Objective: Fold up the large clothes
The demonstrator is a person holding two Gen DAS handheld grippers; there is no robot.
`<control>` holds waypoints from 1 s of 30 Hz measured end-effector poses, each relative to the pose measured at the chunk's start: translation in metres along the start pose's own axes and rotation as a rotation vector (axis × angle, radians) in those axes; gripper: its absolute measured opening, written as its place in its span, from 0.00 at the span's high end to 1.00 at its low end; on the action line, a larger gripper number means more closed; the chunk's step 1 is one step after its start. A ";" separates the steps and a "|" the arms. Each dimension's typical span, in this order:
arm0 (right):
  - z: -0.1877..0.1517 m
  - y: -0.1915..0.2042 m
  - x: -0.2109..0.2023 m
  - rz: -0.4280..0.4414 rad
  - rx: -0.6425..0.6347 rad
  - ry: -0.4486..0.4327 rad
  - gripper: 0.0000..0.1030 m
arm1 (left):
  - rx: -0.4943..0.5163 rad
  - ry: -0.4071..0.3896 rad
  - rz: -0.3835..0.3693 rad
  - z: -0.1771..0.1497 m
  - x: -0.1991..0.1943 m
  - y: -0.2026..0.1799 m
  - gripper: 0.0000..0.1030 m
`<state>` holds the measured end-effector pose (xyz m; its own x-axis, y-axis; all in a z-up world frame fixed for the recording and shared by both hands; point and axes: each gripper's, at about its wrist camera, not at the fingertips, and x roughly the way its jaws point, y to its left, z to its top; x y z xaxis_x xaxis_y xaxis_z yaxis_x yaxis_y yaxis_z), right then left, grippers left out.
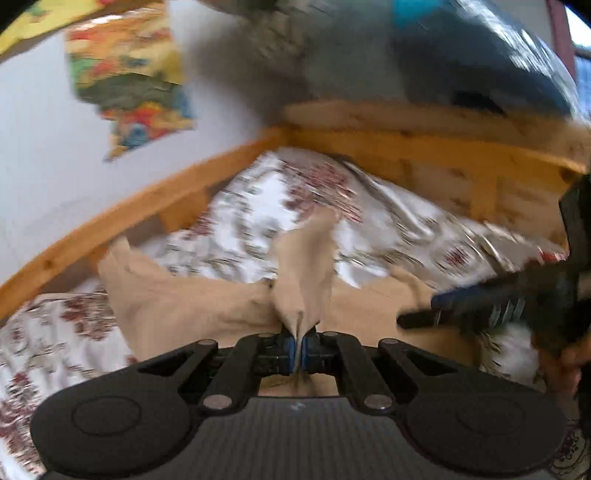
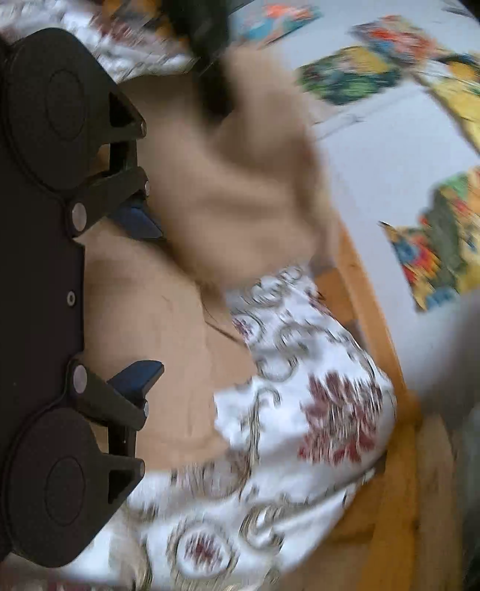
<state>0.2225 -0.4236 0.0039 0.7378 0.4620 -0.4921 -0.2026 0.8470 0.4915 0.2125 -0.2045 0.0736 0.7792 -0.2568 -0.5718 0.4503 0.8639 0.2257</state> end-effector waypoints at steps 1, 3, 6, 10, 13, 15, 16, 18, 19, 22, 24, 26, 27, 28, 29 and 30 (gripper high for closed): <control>-0.001 -0.019 -0.005 0.030 0.084 -0.011 0.25 | 0.016 0.014 -0.019 -0.003 0.006 -0.012 0.98; -0.004 -0.058 -0.009 0.107 0.313 -0.013 0.27 | 0.028 0.038 -0.051 -0.010 0.020 -0.030 0.98; -0.007 -0.099 -0.001 0.293 0.619 0.009 0.31 | 0.062 0.043 -0.097 -0.021 0.030 -0.053 0.98; -0.008 -0.113 0.000 0.316 0.681 -0.028 0.42 | 0.160 0.039 -0.199 -0.037 0.031 -0.078 0.98; 0.003 -0.102 -0.005 0.213 0.525 -0.028 0.79 | 0.208 0.041 -0.238 -0.046 0.039 -0.094 0.98; 0.008 -0.094 -0.008 0.155 0.391 -0.054 0.90 | 0.194 0.044 -0.260 -0.049 0.047 -0.101 0.98; 0.011 -0.090 -0.011 0.127 0.329 -0.070 0.90 | 0.177 0.045 -0.275 -0.050 0.052 -0.102 0.98; 0.012 -0.085 -0.011 0.073 0.248 -0.086 0.92 | 0.136 0.059 -0.311 -0.053 0.064 -0.104 0.98; 0.012 -0.083 -0.011 0.022 0.214 -0.075 0.92 | 0.119 0.073 -0.325 -0.056 0.072 -0.106 0.98; 0.007 -0.089 0.003 -0.114 0.171 -0.012 0.96 | 0.141 0.098 -0.329 -0.077 0.091 -0.114 0.98; 0.002 -0.094 0.008 -0.149 0.155 0.025 0.99 | 0.164 0.077 -0.321 -0.084 0.091 -0.116 0.97; 0.001 -0.091 0.009 -0.159 0.122 0.022 0.99 | 0.171 0.076 -0.311 -0.082 0.088 -0.115 0.94; 0.000 -0.087 0.010 -0.167 0.098 0.021 0.99 | 0.167 0.082 -0.308 -0.081 0.085 -0.115 0.93; -0.001 -0.085 0.010 -0.174 0.079 0.019 0.99 | 0.164 0.086 -0.301 -0.080 0.080 -0.116 0.90; -0.001 -0.083 0.011 -0.178 0.069 0.018 0.99 | 0.161 0.085 -0.294 -0.077 0.075 -0.116 0.83; -0.002 -0.084 0.012 -0.179 0.065 0.017 0.99 | 0.157 0.081 -0.294 -0.076 0.069 -0.115 0.71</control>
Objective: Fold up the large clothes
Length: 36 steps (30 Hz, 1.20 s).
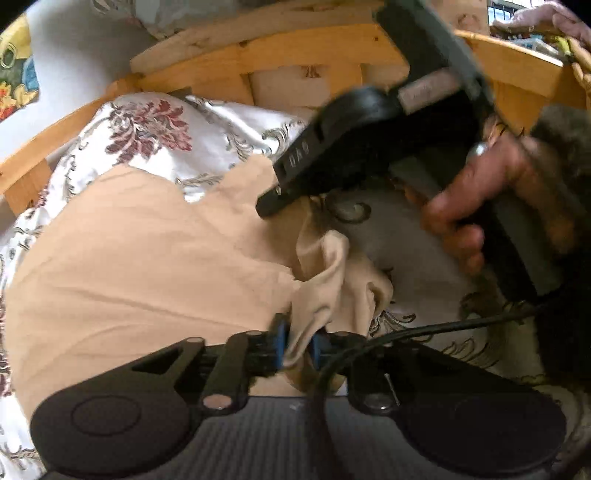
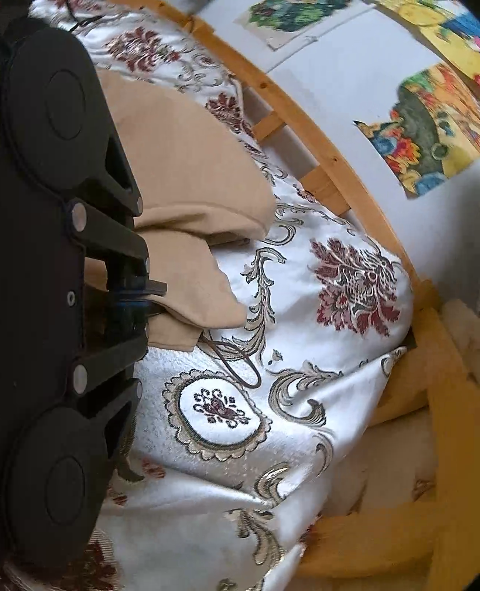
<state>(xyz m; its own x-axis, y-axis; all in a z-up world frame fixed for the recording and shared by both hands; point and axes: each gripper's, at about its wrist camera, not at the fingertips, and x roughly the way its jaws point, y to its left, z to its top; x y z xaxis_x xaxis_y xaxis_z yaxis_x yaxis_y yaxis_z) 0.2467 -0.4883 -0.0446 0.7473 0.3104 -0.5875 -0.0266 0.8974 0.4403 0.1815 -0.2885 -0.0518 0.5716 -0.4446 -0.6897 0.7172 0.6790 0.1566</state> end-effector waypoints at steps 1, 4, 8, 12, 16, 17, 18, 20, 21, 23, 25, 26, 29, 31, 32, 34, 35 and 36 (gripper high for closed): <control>0.000 0.000 0.000 0.001 -0.001 -0.001 0.99 | -0.010 -0.009 -0.002 0.002 -0.006 0.000 0.62; 0.003 0.000 0.002 0.000 0.003 -0.003 0.98 | -0.053 -0.056 -0.007 0.001 -0.032 0.002 0.41; 0.002 0.002 -0.003 -0.008 0.009 -0.003 0.95 | -0.078 -0.101 0.036 -0.010 -0.066 0.011 0.36; -0.002 0.011 -0.009 -0.029 -0.037 -0.006 0.87 | -0.188 -0.117 0.162 -0.025 -0.092 0.029 0.17; -0.006 0.028 -0.027 -0.061 -0.081 -0.035 0.70 | -0.389 -0.143 0.251 -0.045 -0.114 0.059 0.14; -0.008 0.035 -0.035 -0.070 -0.101 -0.065 0.63 | -0.444 -0.159 0.264 -0.051 -0.121 0.066 0.13; -0.010 0.044 -0.043 -0.085 -0.130 -0.102 0.59 | -0.509 -0.179 0.280 -0.055 -0.124 0.076 0.13; -0.017 0.064 -0.057 -0.098 -0.226 -0.188 0.55 | -0.639 -0.207 0.292 -0.066 -0.129 0.096 0.13; -0.021 0.075 -0.063 -0.102 -0.284 -0.231 0.49 | -0.684 -0.210 0.285 -0.072 -0.130 0.105 0.13; -0.026 0.095 -0.061 -0.126 -0.406 -0.313 0.41 | -0.753 -0.185 0.276 -0.075 -0.121 0.124 0.14; -0.022 0.114 -0.050 -0.105 -0.484 -0.322 0.38 | -0.779 -0.159 0.244 -0.078 -0.112 0.135 0.15; -0.015 0.123 -0.043 -0.085 -0.503 -0.302 0.38 | -0.780 -0.140 0.227 -0.078 -0.106 0.140 0.15; 0.007 0.150 -0.015 -0.001 -0.562 -0.249 0.37 | -0.770 -0.111 0.177 -0.079 -0.089 0.142 0.13; 0.024 0.164 0.014 0.091 -0.583 -0.172 0.33 | -0.779 -0.107 0.159 -0.083 -0.086 0.143 0.12; 0.030 0.168 0.029 0.142 -0.575 -0.137 0.33 | -0.783 -0.105 0.144 -0.087 -0.085 0.143 0.12; 0.041 0.168 0.066 0.178 -0.539 -0.056 0.36 | -0.778 -0.109 0.129 -0.094 -0.082 0.142 0.12; 0.042 0.167 0.083 0.147 -0.526 -0.010 0.41 | -0.770 -0.113 0.131 -0.098 -0.081 0.140 0.12; 0.040 0.166 0.100 0.109 -0.520 0.035 0.45 | -0.762 -0.113 0.136 -0.101 -0.079 0.139 0.12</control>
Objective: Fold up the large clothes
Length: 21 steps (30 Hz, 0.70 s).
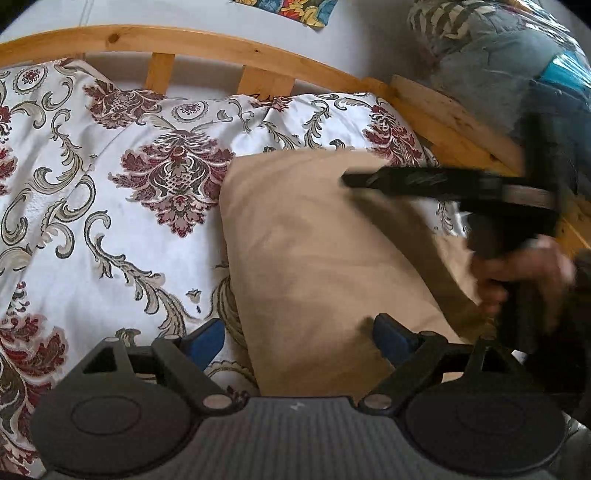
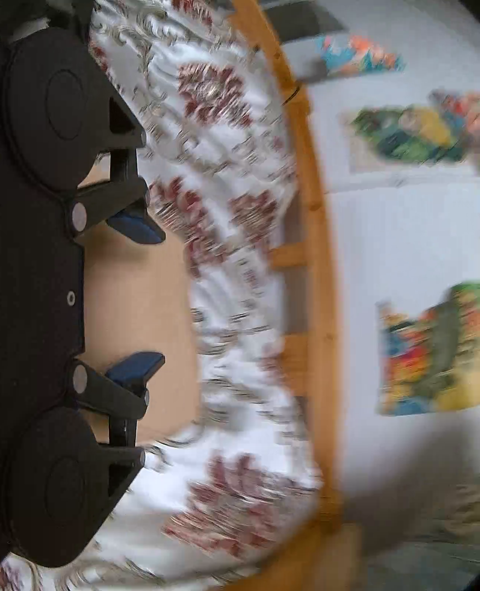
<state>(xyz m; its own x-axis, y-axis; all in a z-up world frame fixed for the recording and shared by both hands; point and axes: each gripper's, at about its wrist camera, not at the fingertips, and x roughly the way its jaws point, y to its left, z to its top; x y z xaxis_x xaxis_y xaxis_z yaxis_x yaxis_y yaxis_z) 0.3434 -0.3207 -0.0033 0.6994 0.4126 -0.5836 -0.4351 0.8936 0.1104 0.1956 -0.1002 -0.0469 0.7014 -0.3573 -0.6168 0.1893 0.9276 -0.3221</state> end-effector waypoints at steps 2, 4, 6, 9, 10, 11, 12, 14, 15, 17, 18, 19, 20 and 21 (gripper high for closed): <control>-0.012 -0.006 0.021 0.014 0.060 0.049 0.45 | 0.006 0.009 0.016 -0.005 0.006 0.003 0.12; -0.028 -0.016 0.030 0.041 0.127 0.034 0.46 | -0.003 0.025 0.010 -0.008 0.012 0.007 0.12; -0.037 -0.019 0.035 0.044 0.128 0.010 0.46 | 0.002 0.034 0.006 -0.009 0.017 0.007 0.12; -0.044 -0.021 0.036 0.036 0.122 -0.004 0.46 | 0.065 0.021 0.027 -0.012 0.020 0.000 0.12; -0.043 -0.021 0.033 0.033 0.125 -0.005 0.46 | 0.083 0.017 0.034 -0.013 0.020 -0.002 0.12; -0.044 -0.023 0.027 0.028 0.134 -0.009 0.46 | 0.092 0.015 0.039 -0.013 0.019 -0.003 0.11; -0.043 -0.023 0.020 0.016 0.145 -0.014 0.46 | 0.096 0.010 0.043 -0.013 0.017 -0.004 0.11; -0.046 -0.023 -0.009 -0.011 0.166 -0.046 0.47 | 0.100 -0.001 0.055 -0.008 0.009 -0.008 0.12; -0.050 -0.023 -0.026 -0.023 0.175 -0.063 0.46 | 0.102 -0.009 0.057 -0.006 0.003 -0.010 0.13; -0.063 -0.020 -0.063 -0.074 0.174 -0.087 0.45 | 0.113 -0.031 0.034 -0.003 -0.007 -0.018 0.12; -0.070 -0.017 -0.078 -0.097 0.162 -0.086 0.45 | 0.119 -0.035 0.012 -0.003 -0.010 -0.021 0.11; -0.079 -0.013 -0.093 -0.131 0.145 -0.082 0.45 | 0.127 -0.028 0.001 -0.005 -0.010 -0.025 0.10; -0.088 -0.010 -0.104 -0.166 0.129 -0.077 0.45 | 0.145 -0.006 0.022 -0.009 -0.005 -0.031 0.10; -0.096 -0.008 -0.109 -0.201 0.117 -0.061 0.45 | 0.160 0.015 0.058 -0.013 0.000 -0.035 0.08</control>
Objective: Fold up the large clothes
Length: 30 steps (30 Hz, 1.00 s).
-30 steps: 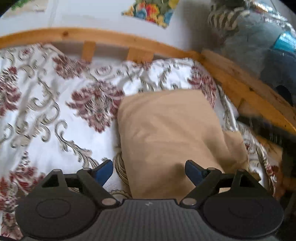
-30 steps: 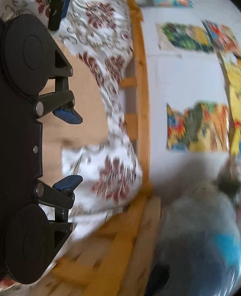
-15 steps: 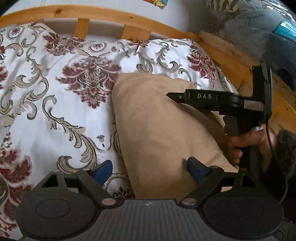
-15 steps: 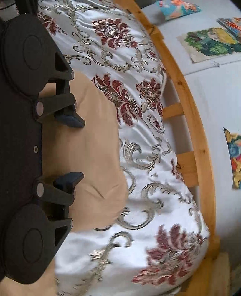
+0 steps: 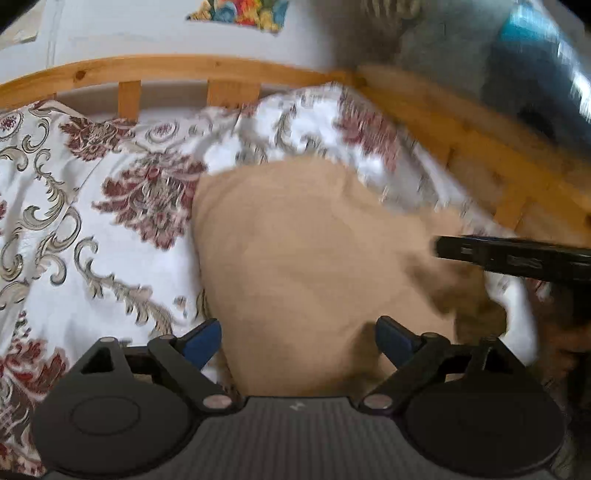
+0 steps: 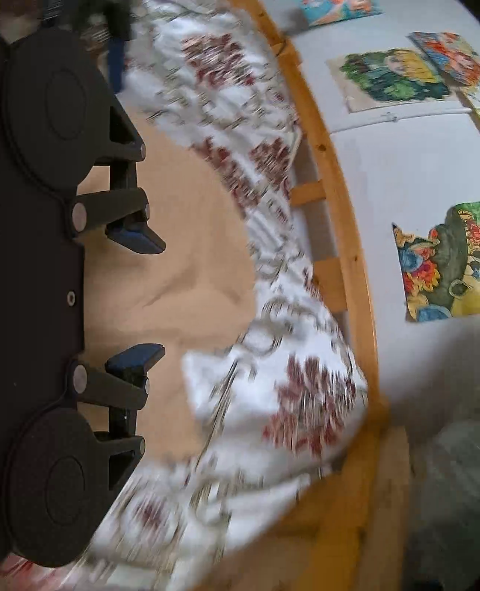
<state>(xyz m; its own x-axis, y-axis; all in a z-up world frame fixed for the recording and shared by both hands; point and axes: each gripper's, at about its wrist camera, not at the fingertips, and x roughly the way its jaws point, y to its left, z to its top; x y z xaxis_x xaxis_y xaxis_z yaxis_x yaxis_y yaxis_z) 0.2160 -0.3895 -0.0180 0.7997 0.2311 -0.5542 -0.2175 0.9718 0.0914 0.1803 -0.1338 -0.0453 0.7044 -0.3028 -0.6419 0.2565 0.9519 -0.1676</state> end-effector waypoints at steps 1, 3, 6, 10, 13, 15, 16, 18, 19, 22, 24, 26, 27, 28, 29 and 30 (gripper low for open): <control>-0.008 0.000 -0.001 -0.053 -0.009 0.037 0.45 | 0.010 0.026 0.034 -0.004 0.006 -0.003 0.07; -0.021 -0.007 0.010 -0.114 0.003 0.130 0.45 | -0.037 0.045 0.038 -0.011 0.013 0.000 0.04; -0.026 -0.013 0.019 -0.089 0.047 0.150 0.45 | -0.131 0.073 0.007 -0.014 0.019 0.011 0.02; -0.025 -0.012 0.012 -0.068 0.073 0.073 0.45 | -0.107 0.038 0.014 -0.021 0.018 0.015 0.00; -0.018 -0.018 0.001 -0.059 0.124 -0.025 0.36 | -0.171 0.043 -0.008 -0.024 0.018 0.020 0.00; -0.014 -0.024 -0.002 -0.077 0.148 -0.070 0.26 | -0.228 0.049 -0.034 -0.027 0.020 0.026 0.00; -0.013 -0.027 -0.001 -0.079 0.158 -0.070 0.22 | -0.257 0.051 -0.048 -0.029 0.021 0.030 0.00; -0.013 -0.032 0.006 -0.096 0.183 -0.045 0.11 | -0.321 0.050 -0.078 -0.034 0.023 0.037 0.00; -0.013 -0.034 0.008 -0.098 0.200 -0.029 0.10 | -0.347 0.049 -0.091 -0.037 0.024 0.040 0.00; -0.014 -0.042 0.010 -0.092 0.256 -0.022 0.10 | -0.349 0.042 -0.092 -0.038 0.023 0.040 0.00; -0.013 -0.043 0.011 -0.086 0.260 -0.021 0.08 | -0.349 0.041 -0.089 -0.038 0.024 0.040 0.00; -0.017 -0.039 0.012 -0.085 0.240 -0.014 0.05 | -0.350 0.039 -0.090 -0.038 0.024 0.039 0.00; -0.017 -0.037 0.013 -0.091 0.224 -0.008 0.05 | -0.350 0.038 -0.090 -0.038 0.024 0.039 0.00; -0.017 -0.035 0.015 -0.100 0.206 0.001 0.04 | -0.350 0.036 -0.089 -0.038 0.024 0.039 0.00; -0.017 -0.034 0.015 -0.104 0.197 0.007 0.04 | -0.350 0.035 -0.088 -0.038 0.024 0.039 0.00; -0.018 -0.034 0.015 -0.105 0.194 0.008 0.03 | -0.351 0.034 -0.088 -0.038 0.024 0.038 0.00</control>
<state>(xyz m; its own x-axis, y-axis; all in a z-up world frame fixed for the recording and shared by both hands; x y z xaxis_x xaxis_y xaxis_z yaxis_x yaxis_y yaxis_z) 0.2256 -0.4194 -0.0441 0.8075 0.1287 -0.5757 -0.0210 0.9816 0.1900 0.1814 -0.1026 -0.0957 0.6659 -0.3879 -0.6372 0.0681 0.8822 -0.4659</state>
